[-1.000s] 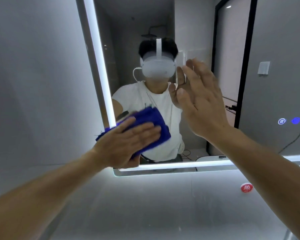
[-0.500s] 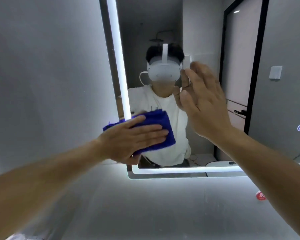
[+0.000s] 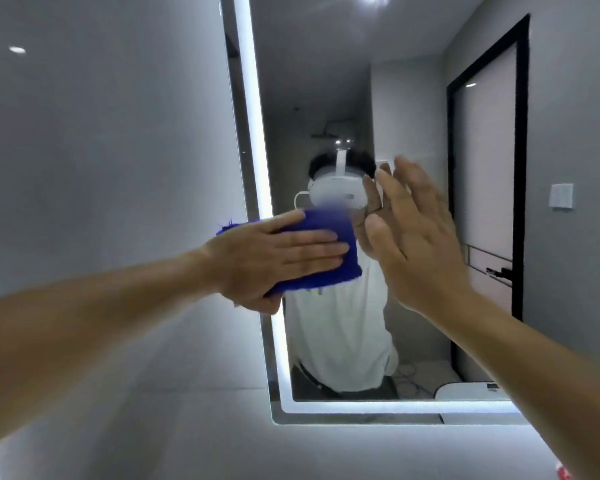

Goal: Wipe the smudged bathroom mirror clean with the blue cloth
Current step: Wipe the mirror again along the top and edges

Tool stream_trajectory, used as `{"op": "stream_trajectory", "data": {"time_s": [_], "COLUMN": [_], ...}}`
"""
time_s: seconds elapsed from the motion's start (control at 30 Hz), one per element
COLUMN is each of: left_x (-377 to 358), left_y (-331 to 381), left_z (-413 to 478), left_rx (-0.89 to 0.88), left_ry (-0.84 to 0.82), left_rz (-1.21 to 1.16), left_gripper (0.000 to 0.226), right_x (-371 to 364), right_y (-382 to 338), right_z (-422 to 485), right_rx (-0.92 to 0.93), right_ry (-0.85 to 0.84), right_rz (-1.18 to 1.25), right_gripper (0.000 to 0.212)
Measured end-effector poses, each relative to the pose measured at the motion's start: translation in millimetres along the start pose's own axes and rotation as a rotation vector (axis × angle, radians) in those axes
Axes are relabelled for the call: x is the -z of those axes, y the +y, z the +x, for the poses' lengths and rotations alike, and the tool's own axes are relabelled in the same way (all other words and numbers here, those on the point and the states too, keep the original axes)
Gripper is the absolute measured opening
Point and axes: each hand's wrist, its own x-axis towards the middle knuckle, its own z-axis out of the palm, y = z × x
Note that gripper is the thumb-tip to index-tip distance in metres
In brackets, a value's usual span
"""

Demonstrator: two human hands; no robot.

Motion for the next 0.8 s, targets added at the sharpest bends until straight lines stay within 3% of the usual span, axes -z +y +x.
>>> {"op": "stream_trajectory", "data": {"time_s": [0.1,0.23,0.27,0.33,0.4,0.47,0.53,0.67,0.73,0.8], "left_x": [16,4,0,-1,8,25,48,73,68,60], "left_y": [-39,17,31,31,-9,-69,-125,-168,-149,-120], "left_z": [12,14,11,3,1,9,22,46,54,50], "left_rx": [0.252,0.514,0.474,0.232,-0.072,-0.190,-0.022,0.545,0.656,0.601], "left_ry": [0.051,0.155,0.140,0.051,-0.072,-0.119,-0.086,-0.013,0.024,0.024], "left_rz": [0.026,-0.019,-0.036,-0.048,-0.022,0.056,0.138,0.084,0.067,0.084], "left_gripper": [0.077,0.082,0.081,0.078,0.076,0.075,0.074,0.082,0.084,0.085], "right_x": [-7,-9,-7,-3,1,3,4,3,4,6], "right_y": [-11,-19,-18,-14,-11,-11,-12,-20,-25,-28], "right_z": [11,14,14,13,16,24,33,46,53,60], "right_rx": [-0.007,0.003,0.011,0.041,0.069,0.095,0.118,0.127,0.130,0.148], "right_ry": [0.015,0.027,0.025,0.045,0.072,0.076,0.095,0.136,0.130,0.133], "right_rz": [0.026,0.079,0.082,0.091,0.097,0.086,0.082,0.116,0.109,0.087], "right_gripper": [0.054,0.054,0.054,0.054,0.055,0.057,0.057,0.056,0.057,0.058]}}
